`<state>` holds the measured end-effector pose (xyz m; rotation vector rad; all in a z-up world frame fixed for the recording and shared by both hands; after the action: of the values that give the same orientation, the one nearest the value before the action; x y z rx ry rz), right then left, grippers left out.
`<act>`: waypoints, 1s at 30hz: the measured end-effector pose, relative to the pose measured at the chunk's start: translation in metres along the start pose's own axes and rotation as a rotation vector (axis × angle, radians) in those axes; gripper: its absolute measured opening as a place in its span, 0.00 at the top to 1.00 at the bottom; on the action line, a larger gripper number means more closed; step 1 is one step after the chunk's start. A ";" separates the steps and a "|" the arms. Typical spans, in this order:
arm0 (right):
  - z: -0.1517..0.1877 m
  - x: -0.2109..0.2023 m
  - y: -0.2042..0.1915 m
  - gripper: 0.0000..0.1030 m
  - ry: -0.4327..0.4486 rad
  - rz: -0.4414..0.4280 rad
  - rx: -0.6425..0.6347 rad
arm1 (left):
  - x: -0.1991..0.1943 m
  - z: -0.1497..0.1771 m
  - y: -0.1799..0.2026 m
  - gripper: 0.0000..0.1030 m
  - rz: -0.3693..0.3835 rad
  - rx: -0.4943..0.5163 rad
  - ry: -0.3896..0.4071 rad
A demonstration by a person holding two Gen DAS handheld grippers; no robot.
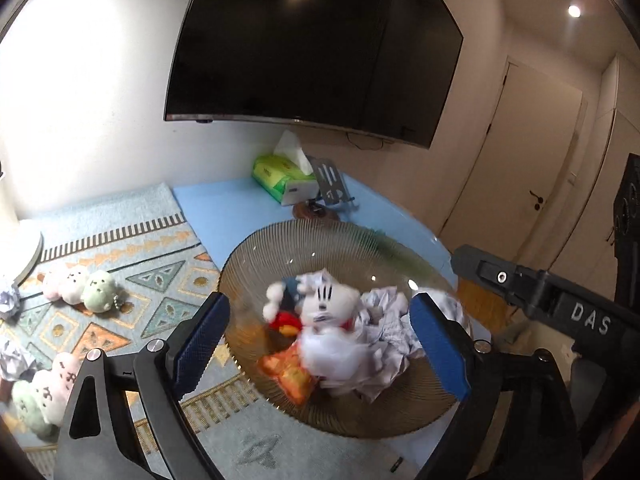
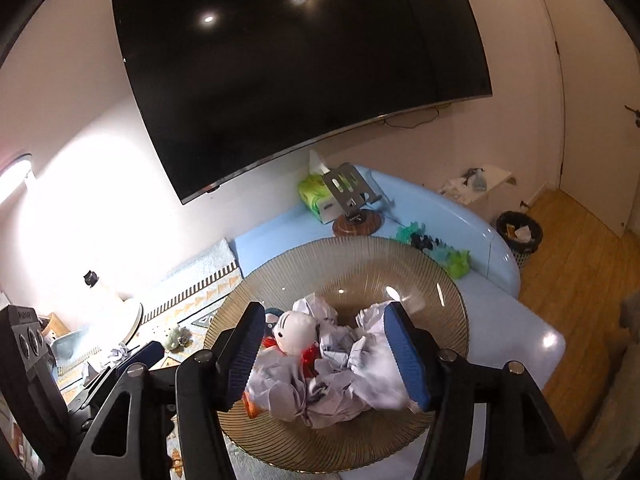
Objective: Organize objects
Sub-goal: 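Open the left gripper over the bowl while the right gripper opens too, then move both grippers back over the rug toward the dango plush and paper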
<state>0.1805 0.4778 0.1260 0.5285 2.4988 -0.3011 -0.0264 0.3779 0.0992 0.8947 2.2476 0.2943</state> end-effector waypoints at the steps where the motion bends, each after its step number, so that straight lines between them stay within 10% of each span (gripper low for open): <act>1: 0.001 0.001 -0.002 0.42 -0.004 -0.006 0.002 | -0.002 0.001 -0.004 0.12 -0.004 -0.001 -0.009; 13: 0.019 -0.020 -0.139 0.41 0.016 -0.276 -0.216 | -0.113 0.018 -0.106 0.11 -0.177 -0.115 0.103; 23: 0.101 0.050 -0.273 0.39 -0.140 -0.489 -0.354 | -0.196 0.046 -0.236 0.01 -0.604 -0.130 0.241; 30: 0.131 0.082 -0.300 0.38 -0.231 -0.495 -0.426 | -0.188 0.070 -0.284 0.01 -0.615 -0.268 0.184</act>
<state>0.0517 0.1914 0.0021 -0.2860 2.3359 -0.0043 -0.0275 0.0390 0.0223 0.0192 2.4479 0.3865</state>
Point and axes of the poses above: each gripper's, at about its wrist camera, not at the fingertips, and x roughly the way its jaws point, y to its right, z to its underside, the point moved 5 cm from there along x, roughly the way its jaws point, and after that the axes turned 12 degrees about -x, right-handed, at the moved point
